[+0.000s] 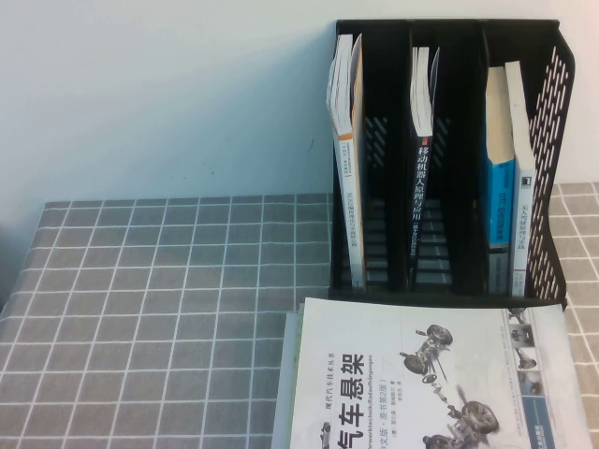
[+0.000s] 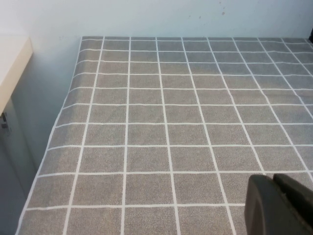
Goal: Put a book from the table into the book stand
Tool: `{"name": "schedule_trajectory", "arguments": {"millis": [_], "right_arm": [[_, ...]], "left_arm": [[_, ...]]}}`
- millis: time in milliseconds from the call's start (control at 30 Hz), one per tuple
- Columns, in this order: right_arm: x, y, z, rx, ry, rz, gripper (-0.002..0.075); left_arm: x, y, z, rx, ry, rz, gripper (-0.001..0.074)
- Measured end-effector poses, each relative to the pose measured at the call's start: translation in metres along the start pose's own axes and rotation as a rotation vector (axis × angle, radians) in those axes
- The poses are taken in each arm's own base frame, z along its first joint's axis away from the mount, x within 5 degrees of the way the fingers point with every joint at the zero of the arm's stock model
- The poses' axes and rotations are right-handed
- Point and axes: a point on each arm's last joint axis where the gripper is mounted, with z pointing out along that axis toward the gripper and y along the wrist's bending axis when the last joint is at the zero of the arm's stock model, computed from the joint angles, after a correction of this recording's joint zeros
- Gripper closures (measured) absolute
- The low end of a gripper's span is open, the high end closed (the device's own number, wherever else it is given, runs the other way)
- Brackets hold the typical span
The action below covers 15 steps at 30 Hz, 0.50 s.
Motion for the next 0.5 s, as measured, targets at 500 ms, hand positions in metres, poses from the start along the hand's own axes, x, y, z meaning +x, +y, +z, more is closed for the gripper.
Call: {"name": "schedule_trajectory", "arguments": {"millis": [500], "right_arm": [[-0.037,-0.008,-0.008,0.096,-0.440,0.004,0.0729]], "left_arm": [[-0.027,0.000,-0.004,-0.004,-0.315,0.002,0.0738]]}}
